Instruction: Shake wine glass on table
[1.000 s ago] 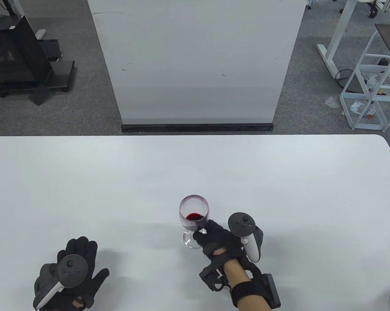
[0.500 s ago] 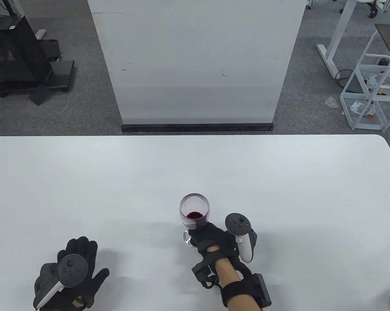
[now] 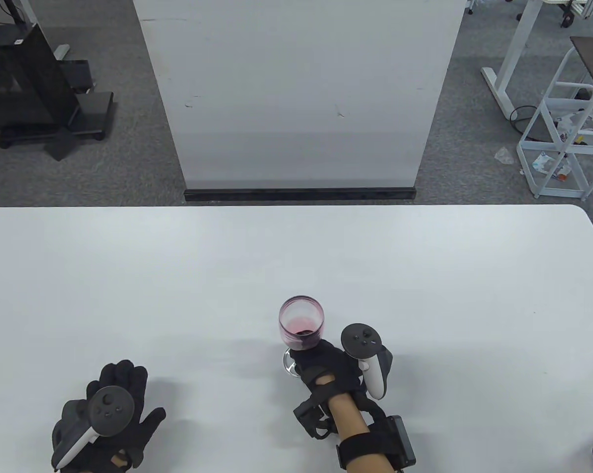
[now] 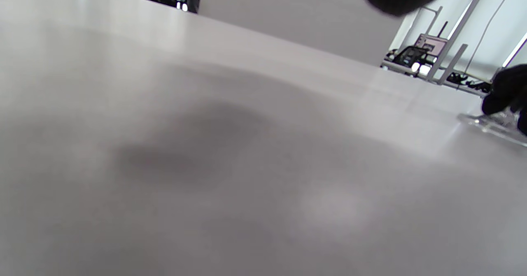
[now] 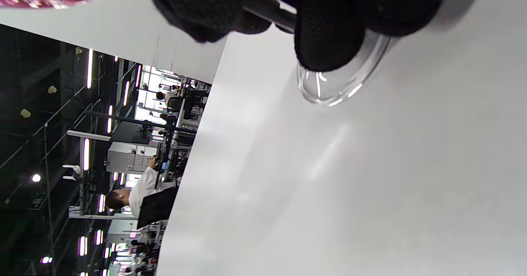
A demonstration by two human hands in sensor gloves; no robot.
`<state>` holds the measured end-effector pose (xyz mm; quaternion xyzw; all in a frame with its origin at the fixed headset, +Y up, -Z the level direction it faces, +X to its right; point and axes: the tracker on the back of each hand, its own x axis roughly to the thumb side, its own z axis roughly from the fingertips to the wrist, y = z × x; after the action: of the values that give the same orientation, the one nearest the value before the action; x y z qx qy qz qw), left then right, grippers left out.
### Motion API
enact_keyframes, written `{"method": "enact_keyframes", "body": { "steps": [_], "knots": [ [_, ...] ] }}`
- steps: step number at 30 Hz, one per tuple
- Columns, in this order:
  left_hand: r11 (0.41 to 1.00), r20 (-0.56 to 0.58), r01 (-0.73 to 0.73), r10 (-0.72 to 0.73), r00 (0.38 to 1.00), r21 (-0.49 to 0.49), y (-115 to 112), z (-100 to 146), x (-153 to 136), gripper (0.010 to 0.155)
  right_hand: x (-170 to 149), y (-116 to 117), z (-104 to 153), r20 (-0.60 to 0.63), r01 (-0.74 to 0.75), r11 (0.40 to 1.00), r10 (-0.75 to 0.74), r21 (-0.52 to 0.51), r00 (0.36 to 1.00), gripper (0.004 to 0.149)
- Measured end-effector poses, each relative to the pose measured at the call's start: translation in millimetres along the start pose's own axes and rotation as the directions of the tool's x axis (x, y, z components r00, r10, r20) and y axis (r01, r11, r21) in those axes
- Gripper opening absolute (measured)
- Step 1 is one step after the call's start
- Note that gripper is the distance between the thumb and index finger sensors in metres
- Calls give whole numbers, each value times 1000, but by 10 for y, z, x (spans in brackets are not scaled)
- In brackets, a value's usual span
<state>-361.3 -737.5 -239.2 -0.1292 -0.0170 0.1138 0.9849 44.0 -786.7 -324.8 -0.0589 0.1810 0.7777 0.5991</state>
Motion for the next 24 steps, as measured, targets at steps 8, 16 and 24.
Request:
{"method": "enact_keyframes", "body": {
  "steps": [8,16,24],
  "knots": [
    [1000,-2,-7,7,1000,2,9,1,-4,80,14,-7,6,-3,-41,999,41,1,999,53],
    [1000,-2,-5,5,1000,6,14,6,-6,80,10,-44,16,-7,-39,999,39,-9,999,54],
    [1000,-5,-9,9,1000,8,22,8,-8,80,16,-53,6,-9,-53,999,53,11,999,53]
  ]
}}
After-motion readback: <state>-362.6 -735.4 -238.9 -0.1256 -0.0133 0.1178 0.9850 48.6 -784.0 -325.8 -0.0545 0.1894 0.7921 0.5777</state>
